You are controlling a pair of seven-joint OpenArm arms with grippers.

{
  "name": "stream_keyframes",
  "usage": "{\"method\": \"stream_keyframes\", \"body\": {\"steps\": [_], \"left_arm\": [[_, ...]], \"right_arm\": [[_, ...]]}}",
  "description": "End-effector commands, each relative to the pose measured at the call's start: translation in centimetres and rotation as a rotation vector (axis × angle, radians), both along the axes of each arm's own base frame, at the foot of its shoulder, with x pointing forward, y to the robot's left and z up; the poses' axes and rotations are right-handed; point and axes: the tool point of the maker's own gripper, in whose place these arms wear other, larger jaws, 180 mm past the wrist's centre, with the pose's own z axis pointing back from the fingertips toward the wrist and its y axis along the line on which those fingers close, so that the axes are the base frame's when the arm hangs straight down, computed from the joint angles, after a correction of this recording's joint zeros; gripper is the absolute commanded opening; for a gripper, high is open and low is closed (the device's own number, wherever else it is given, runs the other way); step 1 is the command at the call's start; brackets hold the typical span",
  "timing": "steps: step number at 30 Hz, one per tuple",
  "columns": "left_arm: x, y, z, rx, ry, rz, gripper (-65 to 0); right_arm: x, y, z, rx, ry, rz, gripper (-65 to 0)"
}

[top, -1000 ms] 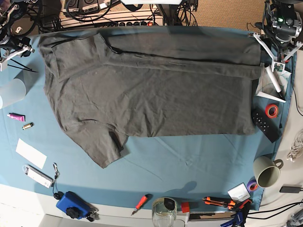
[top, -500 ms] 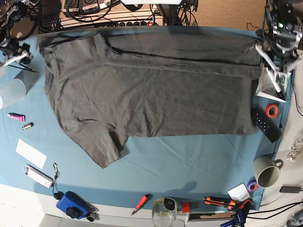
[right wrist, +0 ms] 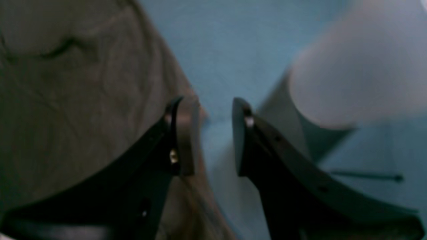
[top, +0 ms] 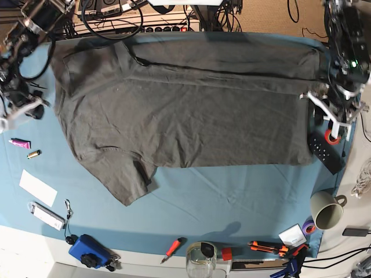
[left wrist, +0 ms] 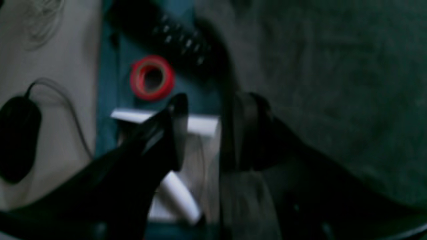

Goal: Fold the T-shirt properly
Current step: 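Release the shirt and move both grippers toward the hem corners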

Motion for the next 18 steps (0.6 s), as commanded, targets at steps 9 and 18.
{"method": "stream_keyframes", "body": {"steps": [9,18], "left_arm": [[5.0,-0.5,1.3,-0.107,-0.069,-0.07,-41.8],[7.3,-5.1,-0.1,-0.071,-0.014,-0.206,-41.8]], "right_arm": [[6.3,0.3,0.5,-0.046,-0.04,0.016,-47.4],[15.5,2.3,3.5,0.14,-0.152,0.057,-47.4]]}}
